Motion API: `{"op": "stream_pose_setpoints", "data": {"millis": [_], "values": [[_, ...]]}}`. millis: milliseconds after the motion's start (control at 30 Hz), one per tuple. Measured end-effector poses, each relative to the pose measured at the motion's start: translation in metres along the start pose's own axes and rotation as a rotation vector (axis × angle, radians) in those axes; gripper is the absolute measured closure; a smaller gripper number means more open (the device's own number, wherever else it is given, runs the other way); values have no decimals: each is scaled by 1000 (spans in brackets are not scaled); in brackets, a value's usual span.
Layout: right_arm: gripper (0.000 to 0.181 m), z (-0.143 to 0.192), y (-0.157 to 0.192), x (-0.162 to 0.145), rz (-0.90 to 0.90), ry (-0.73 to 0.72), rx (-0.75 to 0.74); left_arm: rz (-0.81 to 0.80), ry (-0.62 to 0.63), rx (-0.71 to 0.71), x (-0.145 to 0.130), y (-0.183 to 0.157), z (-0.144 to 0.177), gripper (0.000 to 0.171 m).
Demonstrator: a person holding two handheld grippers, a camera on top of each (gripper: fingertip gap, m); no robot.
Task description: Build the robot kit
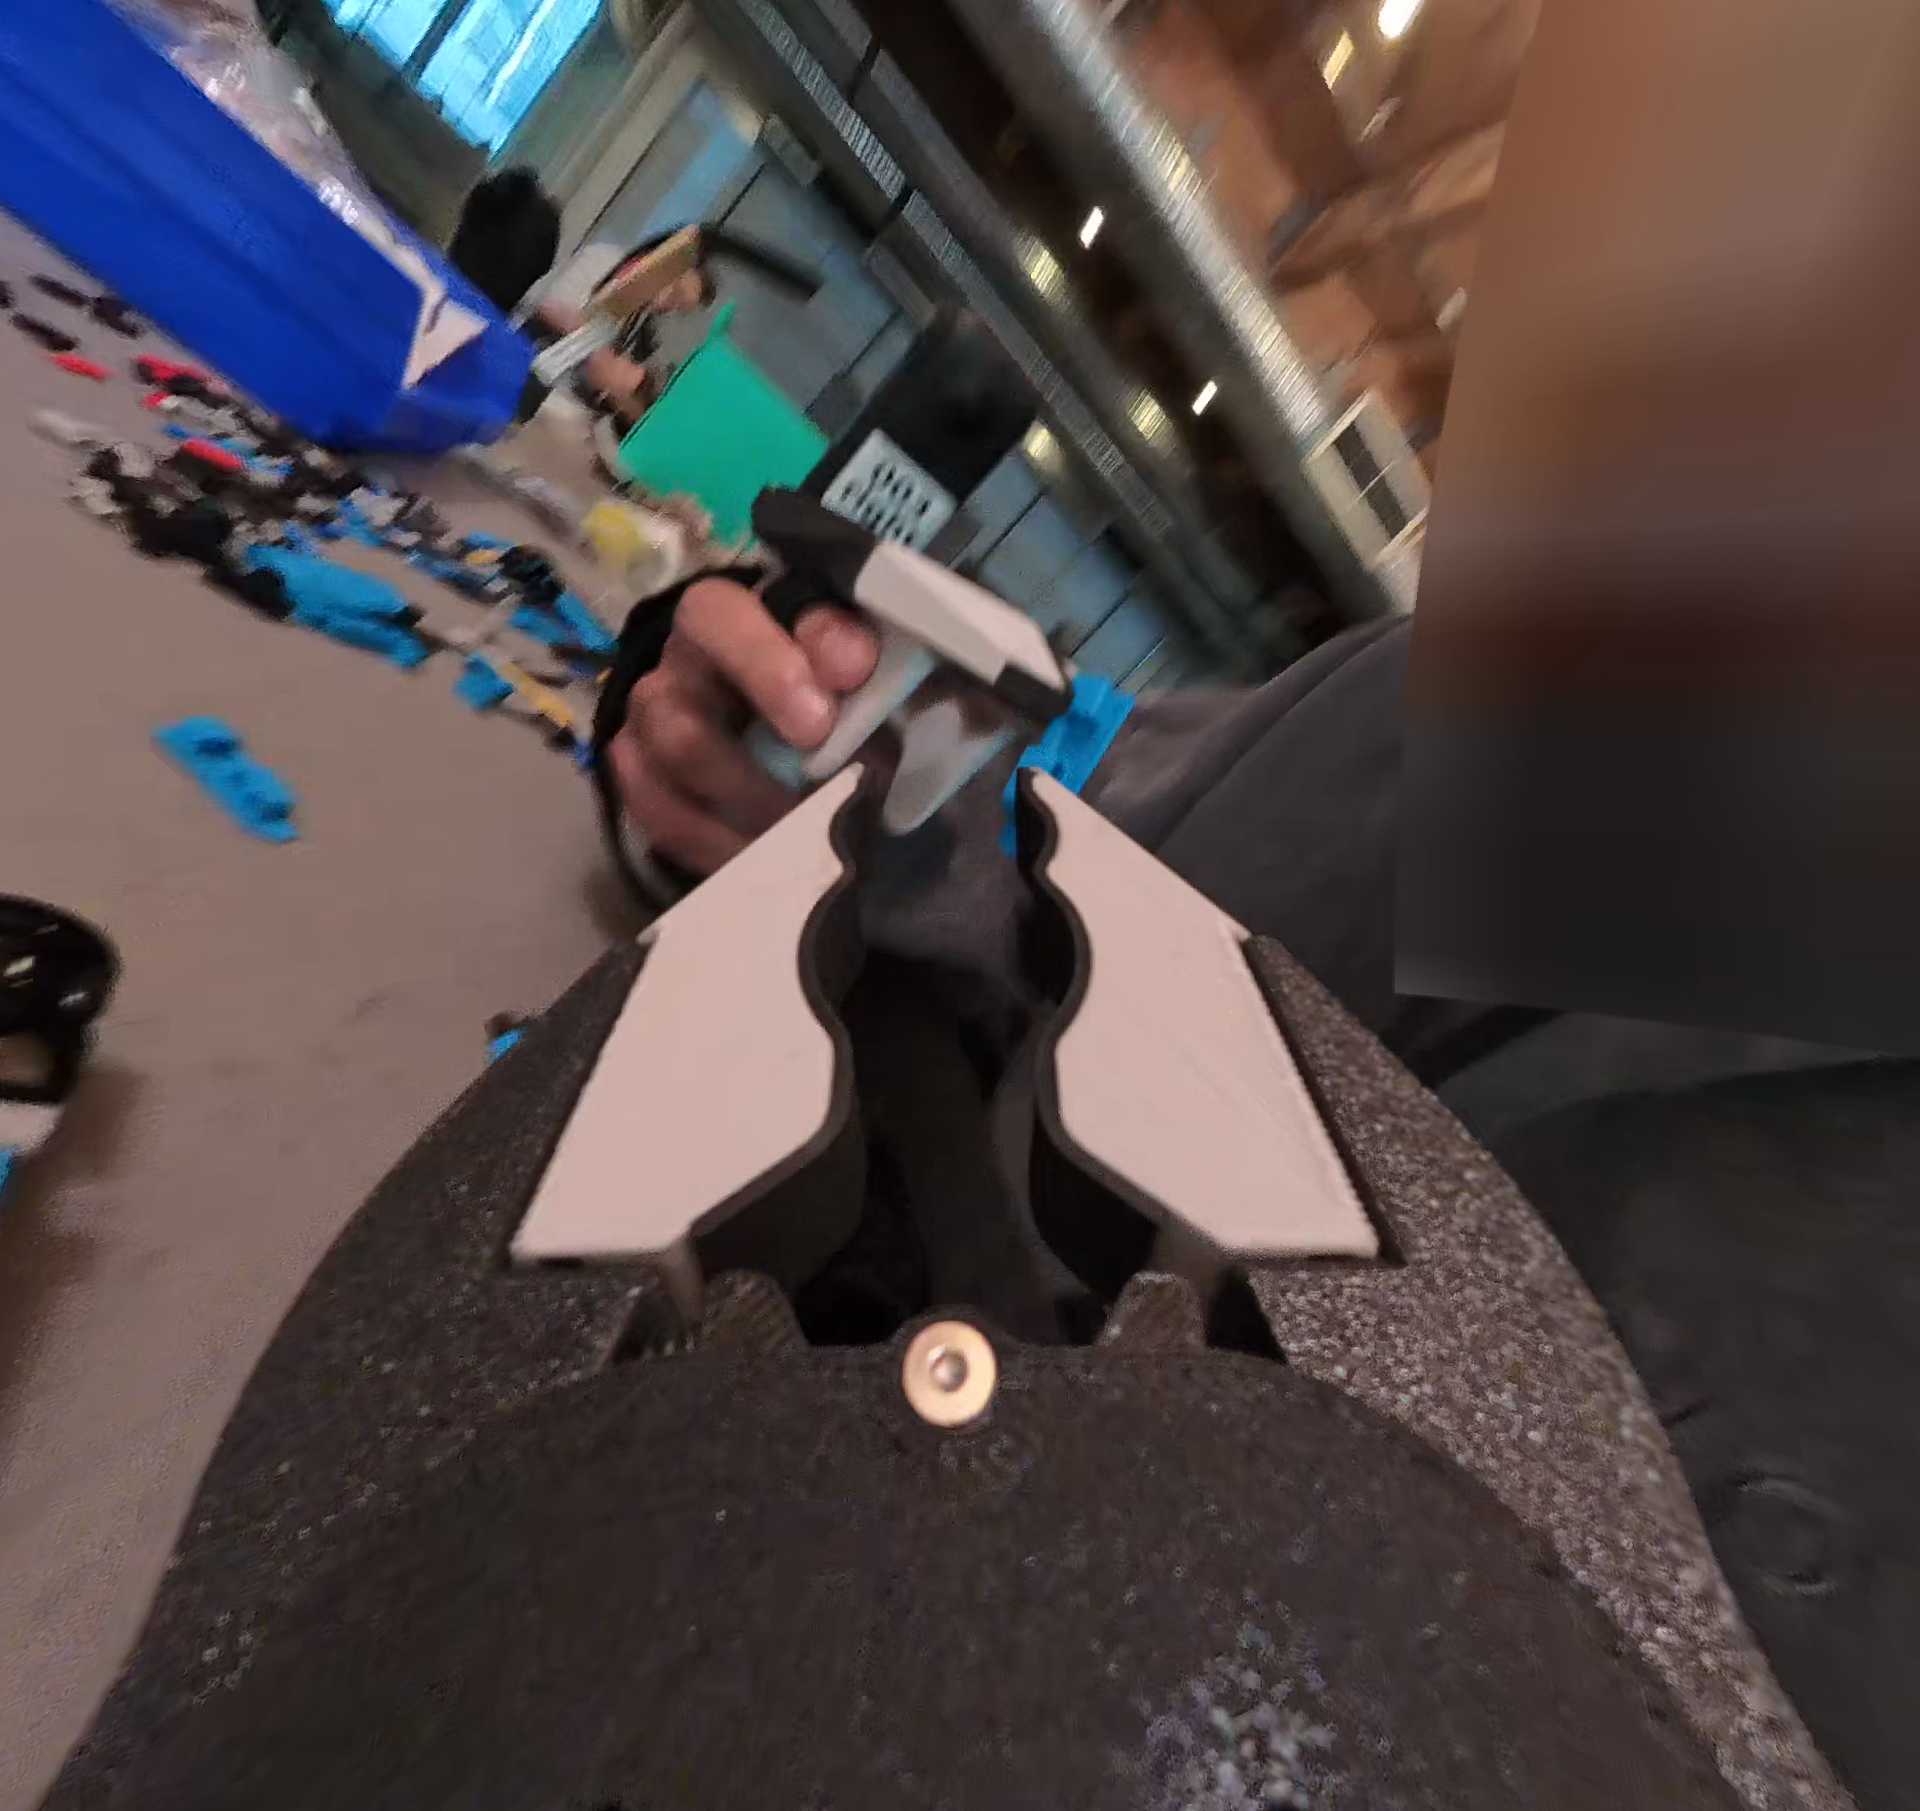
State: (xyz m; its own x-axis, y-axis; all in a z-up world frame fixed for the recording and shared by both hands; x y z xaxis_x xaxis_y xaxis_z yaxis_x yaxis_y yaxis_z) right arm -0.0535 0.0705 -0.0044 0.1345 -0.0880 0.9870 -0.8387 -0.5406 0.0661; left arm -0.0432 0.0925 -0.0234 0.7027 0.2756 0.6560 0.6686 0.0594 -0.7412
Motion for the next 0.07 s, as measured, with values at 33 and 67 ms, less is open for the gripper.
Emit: {"op": "stream_pose_setpoints", "data": {"millis": [33,67], "values": [[174,-3,0,3,4,-10,4,81,-57,-64,8,-5,2,146],[174,-5,1,6,11,-25,11,164,-108,-130,16,-9,4,146]]}}
Point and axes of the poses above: each gripper's, where its closed fingertips meet, z back along the fingers, x out of its top, y = z × x across the jaws, the point moved 1 cm from there along z, back along the fingers, and after that the axes turned 12 degrees about x, right-handed, at the moved point
